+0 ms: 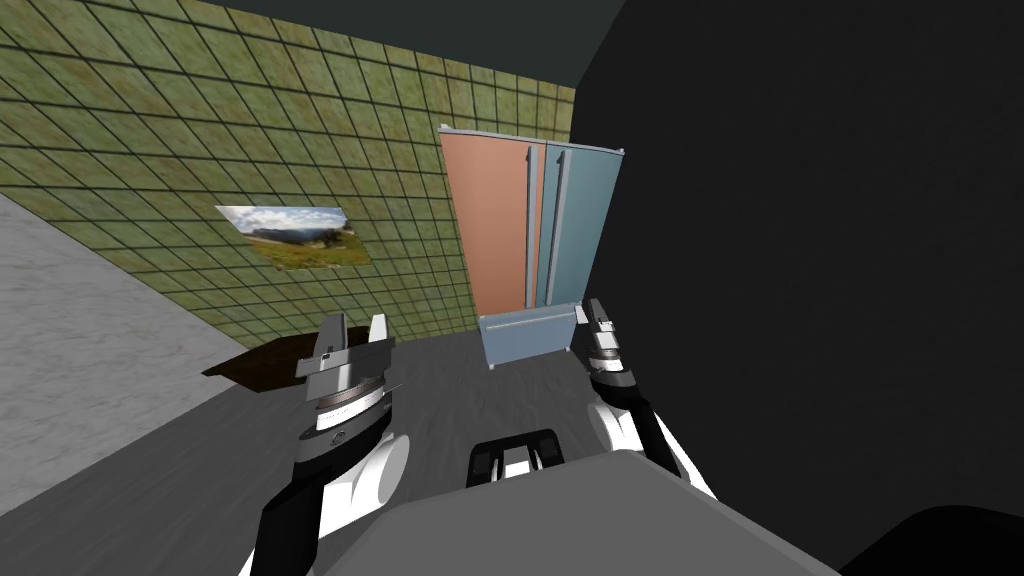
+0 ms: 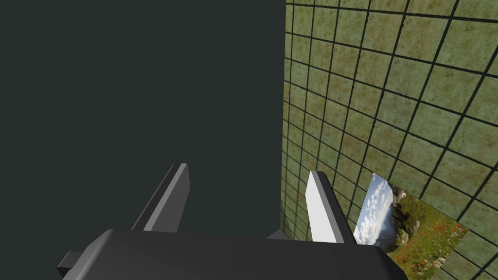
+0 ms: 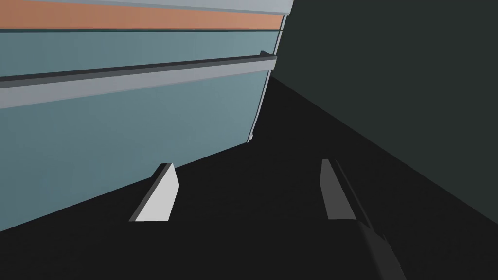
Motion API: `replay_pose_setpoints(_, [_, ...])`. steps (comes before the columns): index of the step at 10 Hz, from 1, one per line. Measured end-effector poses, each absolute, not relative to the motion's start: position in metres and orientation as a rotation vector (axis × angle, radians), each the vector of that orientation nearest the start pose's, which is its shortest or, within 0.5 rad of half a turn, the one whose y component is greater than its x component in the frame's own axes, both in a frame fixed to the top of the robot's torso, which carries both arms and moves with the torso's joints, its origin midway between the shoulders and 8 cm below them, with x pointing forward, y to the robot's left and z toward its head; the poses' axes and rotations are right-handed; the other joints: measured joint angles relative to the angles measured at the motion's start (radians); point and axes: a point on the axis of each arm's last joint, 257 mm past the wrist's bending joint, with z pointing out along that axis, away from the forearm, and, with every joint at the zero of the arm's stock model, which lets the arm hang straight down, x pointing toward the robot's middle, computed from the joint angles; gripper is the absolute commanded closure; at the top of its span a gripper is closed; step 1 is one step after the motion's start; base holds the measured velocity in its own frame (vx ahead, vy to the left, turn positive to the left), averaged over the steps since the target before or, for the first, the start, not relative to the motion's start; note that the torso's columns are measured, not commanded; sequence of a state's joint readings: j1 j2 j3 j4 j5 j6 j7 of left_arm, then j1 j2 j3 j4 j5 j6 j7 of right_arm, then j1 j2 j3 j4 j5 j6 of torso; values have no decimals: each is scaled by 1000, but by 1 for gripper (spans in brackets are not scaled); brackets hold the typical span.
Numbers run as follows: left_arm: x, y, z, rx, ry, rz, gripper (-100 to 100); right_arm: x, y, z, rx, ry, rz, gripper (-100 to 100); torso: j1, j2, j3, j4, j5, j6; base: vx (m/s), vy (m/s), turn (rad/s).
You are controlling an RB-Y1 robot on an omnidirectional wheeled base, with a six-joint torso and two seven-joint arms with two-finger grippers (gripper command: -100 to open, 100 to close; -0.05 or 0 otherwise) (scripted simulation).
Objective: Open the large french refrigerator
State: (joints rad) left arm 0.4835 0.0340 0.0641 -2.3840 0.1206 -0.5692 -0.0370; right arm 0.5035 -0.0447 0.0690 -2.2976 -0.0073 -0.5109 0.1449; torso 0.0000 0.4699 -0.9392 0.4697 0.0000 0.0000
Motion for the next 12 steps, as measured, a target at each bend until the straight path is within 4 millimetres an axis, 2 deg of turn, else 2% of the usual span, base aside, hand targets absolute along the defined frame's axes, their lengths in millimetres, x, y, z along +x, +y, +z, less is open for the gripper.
replay_pose_setpoints(2, [302, 298, 88, -529, 444, -1329, 0, 341, -252, 32, 564, 662, 1248, 0, 0, 148, -295, 148, 0, 0, 0, 0, 0])
replay_pose_setpoints(3, [302, 298, 88, -529, 444, -1329, 0, 341, -252, 32, 564, 662, 1248, -100, 0, 221, -443, 221, 0, 0, 20, -9, 35])
replay_pose_setpoints(5, [302, 299, 87, -530, 444, -1329, 0, 349, -245, 24, 519, 727, 1210, -100, -1, 263, -532, 264, 0, 0, 27, -21, 45])
replay_pose_setpoints(12, [302, 299, 87, -530, 444, -1329, 0, 391, -226, -14, 355, 945, 950, -100, 0, 268, -537, 268, 0, 0, 44, -34, 60])
